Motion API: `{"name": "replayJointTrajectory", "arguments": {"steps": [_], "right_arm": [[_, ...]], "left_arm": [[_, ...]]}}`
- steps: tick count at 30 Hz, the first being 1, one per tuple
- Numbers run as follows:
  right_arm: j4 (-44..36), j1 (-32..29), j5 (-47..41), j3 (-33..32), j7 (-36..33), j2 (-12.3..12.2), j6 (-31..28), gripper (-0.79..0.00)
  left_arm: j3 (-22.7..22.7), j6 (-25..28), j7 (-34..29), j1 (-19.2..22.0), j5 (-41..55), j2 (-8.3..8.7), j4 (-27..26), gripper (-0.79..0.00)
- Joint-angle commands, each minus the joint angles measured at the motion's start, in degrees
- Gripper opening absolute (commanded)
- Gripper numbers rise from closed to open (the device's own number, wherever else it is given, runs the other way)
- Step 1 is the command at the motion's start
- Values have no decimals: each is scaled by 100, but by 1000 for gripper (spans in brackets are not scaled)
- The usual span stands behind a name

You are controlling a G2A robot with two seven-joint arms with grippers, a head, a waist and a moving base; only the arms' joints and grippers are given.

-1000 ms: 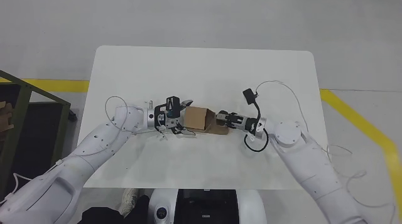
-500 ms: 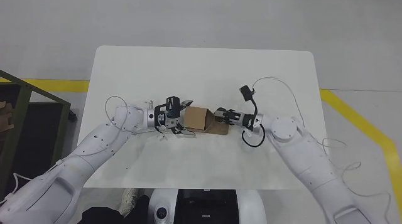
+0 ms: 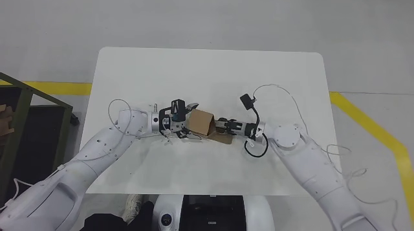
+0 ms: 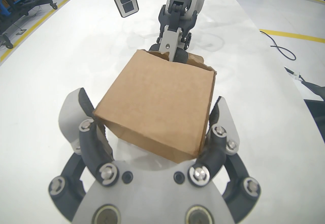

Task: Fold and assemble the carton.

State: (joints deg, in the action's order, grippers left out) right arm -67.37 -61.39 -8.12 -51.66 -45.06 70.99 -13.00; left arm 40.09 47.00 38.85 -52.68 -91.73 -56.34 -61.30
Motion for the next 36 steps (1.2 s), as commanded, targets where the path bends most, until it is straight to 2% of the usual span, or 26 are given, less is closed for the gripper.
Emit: {"name": "replayJointTrajectory", "arguments": {"steps": [1,12,36], "right_arm": [[-21,-1,-8,48,39,21,42,-785],[193,147,-183,293,234,178,86,-785],[820,496,-559,367,-188,350,-289,-785]], "left_arm": [[0,0,0,0,0,0,0,0],[0,0,0,0,0,0,0,0],[0,0,0,0,0,0,0,0]]}}
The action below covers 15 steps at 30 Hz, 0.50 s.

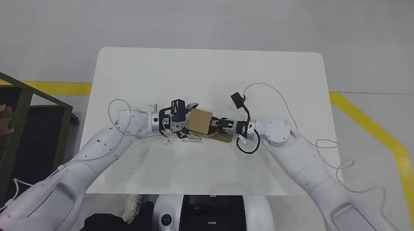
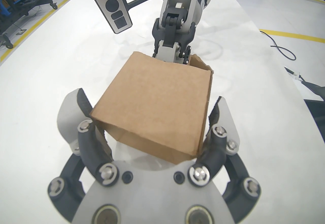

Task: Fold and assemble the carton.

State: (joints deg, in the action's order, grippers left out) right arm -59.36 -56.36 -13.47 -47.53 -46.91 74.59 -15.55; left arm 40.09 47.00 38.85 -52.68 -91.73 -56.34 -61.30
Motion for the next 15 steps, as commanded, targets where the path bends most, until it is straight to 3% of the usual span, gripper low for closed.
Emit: {"name": "replayJointTrajectory", "arguments": {"steps": [1,6,15], "right_arm": [[22,-23,-30,-115,-24,-33,-78,-785],[-218,-286,119,-612,-103,-237,-104,-785],[-1376,-1137,564,-1228,-117,-537,400,-785]], "left_arm": [[0,0,0,0,0,0,0,0],[0,0,0,0,0,0,0,0],[0,0,0,0,0,0,0,0]]}}
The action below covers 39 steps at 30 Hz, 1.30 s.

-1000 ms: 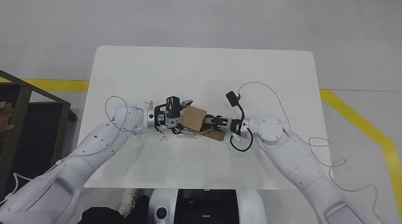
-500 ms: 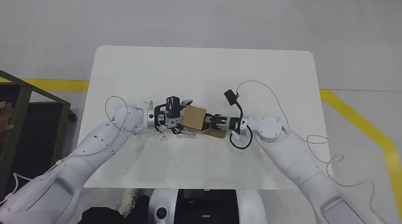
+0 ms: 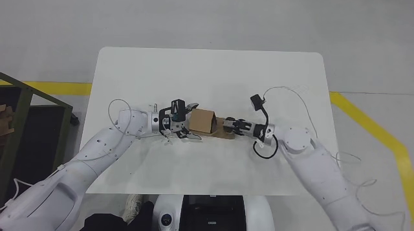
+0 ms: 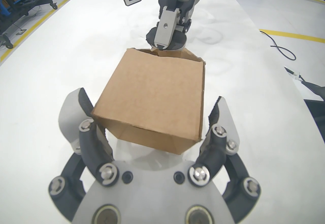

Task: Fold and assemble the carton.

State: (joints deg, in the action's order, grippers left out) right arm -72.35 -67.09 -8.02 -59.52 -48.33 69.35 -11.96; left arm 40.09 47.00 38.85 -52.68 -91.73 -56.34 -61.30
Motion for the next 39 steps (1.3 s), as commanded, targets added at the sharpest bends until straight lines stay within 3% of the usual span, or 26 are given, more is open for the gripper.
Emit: {"name": "replayJointTrajectory", "arguments": {"steps": [1,10,18,39], "right_arm": [[-147,-131,2,-50,36,-23,78,-785],[-148,-186,-17,158,276,28,314,-785],[125,48,-240,380,522,147,134,-785],[819,610,-597,942,250,424,-274,-785]], "left_arm": [[0,0,0,0,0,0,0,0],[0,0,0,0,0,0,0,0],[0,0,0,0,0,0,0,0],[0,0,0,0,0,0,0,0]]}}
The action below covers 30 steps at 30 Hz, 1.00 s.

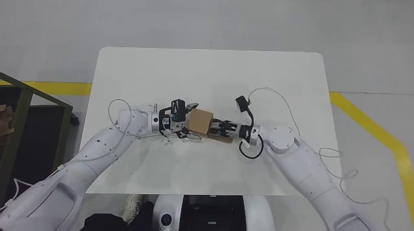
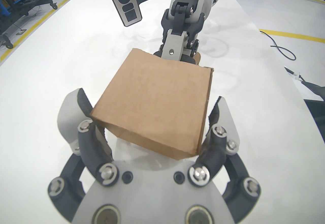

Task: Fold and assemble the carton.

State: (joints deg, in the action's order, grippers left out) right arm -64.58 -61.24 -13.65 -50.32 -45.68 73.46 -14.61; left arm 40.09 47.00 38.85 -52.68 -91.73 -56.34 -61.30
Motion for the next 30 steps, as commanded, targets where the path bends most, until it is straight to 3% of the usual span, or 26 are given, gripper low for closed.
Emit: {"name": "replayJointTrajectory", "arguments": {"steps": [1,30], "right_arm": [[89,51,-79,47,-34,31,-24,-785],[904,482,-356,483,-8,405,-449,-785]], "left_arm": [[0,0,0,0,0,0,0,0],[0,0,0,0,0,0,0,0]]}}
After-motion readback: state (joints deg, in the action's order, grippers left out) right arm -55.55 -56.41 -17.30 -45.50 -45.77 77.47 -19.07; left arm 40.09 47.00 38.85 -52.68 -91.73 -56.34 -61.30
